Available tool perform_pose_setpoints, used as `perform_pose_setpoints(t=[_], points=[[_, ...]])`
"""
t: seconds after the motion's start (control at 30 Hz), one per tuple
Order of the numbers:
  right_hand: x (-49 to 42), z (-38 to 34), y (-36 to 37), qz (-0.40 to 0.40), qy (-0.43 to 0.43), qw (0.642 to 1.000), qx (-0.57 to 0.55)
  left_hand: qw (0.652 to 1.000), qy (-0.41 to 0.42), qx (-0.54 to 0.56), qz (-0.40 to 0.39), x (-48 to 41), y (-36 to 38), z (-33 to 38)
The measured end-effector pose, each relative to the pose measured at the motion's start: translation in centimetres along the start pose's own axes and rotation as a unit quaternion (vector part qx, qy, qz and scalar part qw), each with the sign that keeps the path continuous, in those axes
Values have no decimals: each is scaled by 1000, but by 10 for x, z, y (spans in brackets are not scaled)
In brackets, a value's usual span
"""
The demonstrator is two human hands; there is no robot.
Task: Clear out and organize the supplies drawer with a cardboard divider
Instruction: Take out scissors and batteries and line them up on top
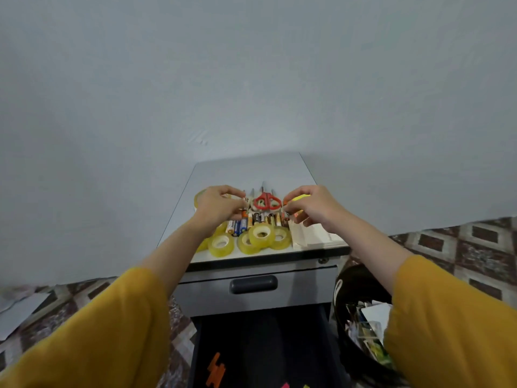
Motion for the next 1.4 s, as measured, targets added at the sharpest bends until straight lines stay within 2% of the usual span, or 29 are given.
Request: perform_pose_setpoints(t=[0.23, 0.47, 0.63, 1.13, 1.4], points=[[-38, -17, 27, -13, -19, 1000, 20, 996, -17, -81, 22, -36, -7, -14], [-67, -21, 66, -33, -42, 989, 140, 990, -58, -125, -12, -54, -4, -29], [-75, -23, 80, -44, -44, 978, 199, 985, -53, -165, -27, -59, -5, -34], [-79, -23, 84, -38, -49, 978, 201, 991, -63, -116, -18, -55, -16, -41], [-49, -31, 67, 20, -46, 983, 178, 996, -46, -75, -7, -21, -24, -30]])
Point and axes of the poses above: each hand's wrist, its own x-axis away from the middle knuckle, its own y-axis out of the palm, z = x × y, the point moved 2 cm from there along -x, towards the middle knuckle, and after that the axes turned 10 degrees about x, right-handed, at the moved point
